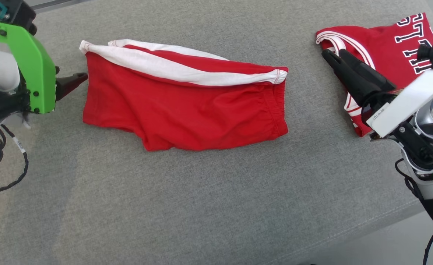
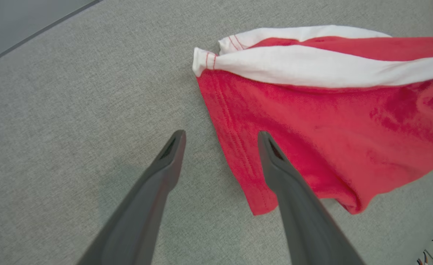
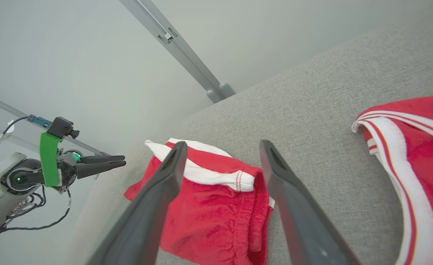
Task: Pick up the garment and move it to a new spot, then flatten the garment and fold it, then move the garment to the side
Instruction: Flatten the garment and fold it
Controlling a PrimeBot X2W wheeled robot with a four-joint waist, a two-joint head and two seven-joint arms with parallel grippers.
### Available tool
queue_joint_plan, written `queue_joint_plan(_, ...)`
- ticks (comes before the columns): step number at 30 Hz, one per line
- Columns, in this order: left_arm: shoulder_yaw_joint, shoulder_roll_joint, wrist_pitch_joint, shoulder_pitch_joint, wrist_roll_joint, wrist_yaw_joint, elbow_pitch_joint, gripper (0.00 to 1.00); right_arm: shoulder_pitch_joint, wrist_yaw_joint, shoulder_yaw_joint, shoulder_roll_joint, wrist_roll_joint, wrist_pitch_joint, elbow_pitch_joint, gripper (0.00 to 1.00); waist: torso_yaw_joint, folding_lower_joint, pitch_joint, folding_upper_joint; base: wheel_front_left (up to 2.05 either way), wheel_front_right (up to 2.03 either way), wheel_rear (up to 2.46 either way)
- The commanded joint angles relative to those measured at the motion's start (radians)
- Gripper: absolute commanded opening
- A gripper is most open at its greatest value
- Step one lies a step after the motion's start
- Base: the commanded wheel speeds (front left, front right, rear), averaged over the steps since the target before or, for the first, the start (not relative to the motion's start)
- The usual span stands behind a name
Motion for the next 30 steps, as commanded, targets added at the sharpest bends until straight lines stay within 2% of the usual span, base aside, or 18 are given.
queue_joint_plan(1, 0.003, 0.009, 0.006, 0.025, -0.02, 0.004, 0.008, 1.0, 0.03, 0.0, -0.006, 0.008, -0.017, -0.038, -0.017, 1.0, -0.018, 0.0, 0.0, 0.0, 0.0, 0.0, 0.0)
queue_joint_plan(10, 0.034, 0.039, 0.021, 0.095, -0.106, 0.006, 0.062, 1.0, 0.14, 0.0, -0.002, 0.036, -0.086, -0.241, -0.092, 1.0, -0.097, 0.0, 0.03, 0.0, 0.0, 0.0, 0.0)
queue_joint_plan(17, 0.062, 0.027, 0.055, 0.101, -0.185, -0.004, 0.05, 1.0, 0.198, 0.0, 0.019, 0.033, -0.049, -0.289, -0.069, 1.0, -0.133, 0.0, 0.049, 0.0, 0.0, 0.0, 0.0)
queue_joint_plan(26, 0.058, 0.017, 0.048, 0.08, -0.172, -0.007, 0.051, 1.0, 0.207, 0.0, 0.06, 0.027, -0.014, -0.335, -0.049, 1.0, -0.15, 0.0, 0.067, 0.0, 0.0, 0.0, 0.0)
queue_joint_plan(27, 0.055, 0.016, 0.049, 0.081, -0.169, -0.007, 0.054, 0.69, 0.206, 0.0, 0.065, 0.026, -0.012, -0.34, -0.046, 1.0, -0.149, 0.0, 0.068, 0.0, 0.0, 0.0, 0.0)
queue_joint_plan(28, 0.05, 0.016, 0.046, 0.079, -0.16, -0.007, 0.057, 0.44, 0.204, 0.0, 0.069, 0.024, -0.012, -0.344, -0.043, 1.0, -0.148, 0.0, 0.067, 0.0, 0.0, 0.0, 0.0)
queue_joint_plan(29, 0.043, 0.015, 0.041, 0.078, -0.148, -0.007, 0.062, 0.0, 0.202, 0.0, 0.073, 0.021, -0.01, -0.348, -0.039, 1.0, -0.145, 0.0, 0.064, 0.0, 0.0, 0.0, 0.0)
queue_joint_plan(30, 0.037, 0.014, 0.04, 0.083, -0.142, -0.007, 0.068, 0.0, 0.201, 0.0, 0.077, 0.018, -0.008, -0.351, -0.035, 1.0, -0.141, 0.0, 0.059, 0.0, 0.0, 0.0, 0.0)
